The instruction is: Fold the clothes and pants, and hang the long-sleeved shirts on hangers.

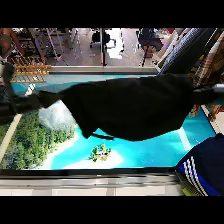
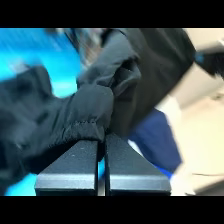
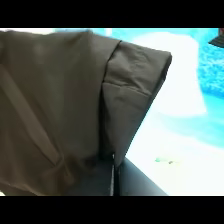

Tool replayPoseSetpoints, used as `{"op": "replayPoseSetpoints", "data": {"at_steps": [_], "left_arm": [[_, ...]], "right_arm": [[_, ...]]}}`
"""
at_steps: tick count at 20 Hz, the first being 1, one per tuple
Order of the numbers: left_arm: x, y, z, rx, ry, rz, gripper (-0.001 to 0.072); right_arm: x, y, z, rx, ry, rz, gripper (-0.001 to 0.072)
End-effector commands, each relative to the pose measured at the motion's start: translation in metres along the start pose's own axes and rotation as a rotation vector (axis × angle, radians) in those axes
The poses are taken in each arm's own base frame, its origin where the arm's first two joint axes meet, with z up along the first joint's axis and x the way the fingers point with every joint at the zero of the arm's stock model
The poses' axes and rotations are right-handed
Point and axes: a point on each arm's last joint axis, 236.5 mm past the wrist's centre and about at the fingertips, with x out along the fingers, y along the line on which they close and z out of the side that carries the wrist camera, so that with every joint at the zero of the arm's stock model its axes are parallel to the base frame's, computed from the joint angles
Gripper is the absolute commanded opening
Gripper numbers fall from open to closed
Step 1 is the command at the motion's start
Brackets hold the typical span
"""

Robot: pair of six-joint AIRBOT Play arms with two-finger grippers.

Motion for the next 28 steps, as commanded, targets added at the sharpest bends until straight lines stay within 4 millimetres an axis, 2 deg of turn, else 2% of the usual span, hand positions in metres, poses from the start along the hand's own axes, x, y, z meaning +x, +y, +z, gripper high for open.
{"op": "replayPoseSetpoints", "data": {"at_steps": [1,3,5,6,7,8,9,12,17,19,21,23,24,26,28], "left_arm": [[-0.019,0.019,-0.002,0.095,0.087,0.17,0.001],[-0.024,0.06,-0.037,0.066,0.214,0.271,0.001],[-0.028,0.088,-0.074,-0.007,0.311,0.305,0.001],[-0.029,0.097,-0.093,-0.047,0.355,0.304,0.001],[-0.03,0.103,-0.108,-0.067,0.391,0.297,0.001],[-0.032,0.108,-0.124,-0.078,0.431,0.288,0.001],[-0.033,0.11,-0.135,-0.091,0.46,0.279,0.001],[-0.038,0.119,-0.149,-0.115,0.513,0.292,0.0011],[-0.038,0.12,-0.15,-0.116,0.514,0.293,0.0011],[-0.038,0.12,-0.15,-0.116,0.514,0.293,0.0011],[-0.038,0.12,-0.15,-0.116,0.514,0.293,0.0012],[-0.038,0.12,-0.15,-0.116,0.513,0.293,0.0012],[-0.038,0.119,-0.15,-0.116,0.514,0.292,0.0011],[-0.038,0.119,-0.149,-0.121,0.511,0.291,0.0012],[-0.038,0.115,-0.151,-0.126,0.518,0.275,0.0012]], "right_arm": [[0.013,0.04,-0.059,0.026,0.106,0.16,0.0015],[0.039,0.085,-0.138,0.109,0.225,0.35,0.0016],[0.046,0.138,-0.213,0.228,0.33,0.566,0.0017],[0.045,0.158,-0.242,0.289,0.377,0.651,0.0016],[0.046,0.171,-0.266,0.342,0.417,0.7,0.0091],[0.051,0.173,-0.281,0.371,0.442,0.7,0.0352],[0.059,0.168,-0.288,0.387,0.45,0.669,0.0587],[0.101,0.131,-0.281,0.47,0.389,0.498,0.0598],[0.155,0.112,-0.32,0.565,0.559,0.474,0.0597],[0.177,0.104,-0.332,0.594,0.601,0.458,0.0559],[0.192,0.103,-0.334,0.612,0.624,0.486,0.0558],[0.205,0.109,-0.326,0.619,0.613,0.54,0.055],[0.209,0.115,-0.327,0.606,0.634,0.557,0.0486],[0.215,0.133,-0.329,0.546,0.676,0.595,0.0464],[0.218,0.152,-0.321,0.465,0.677,0.63,0.0277]]}}
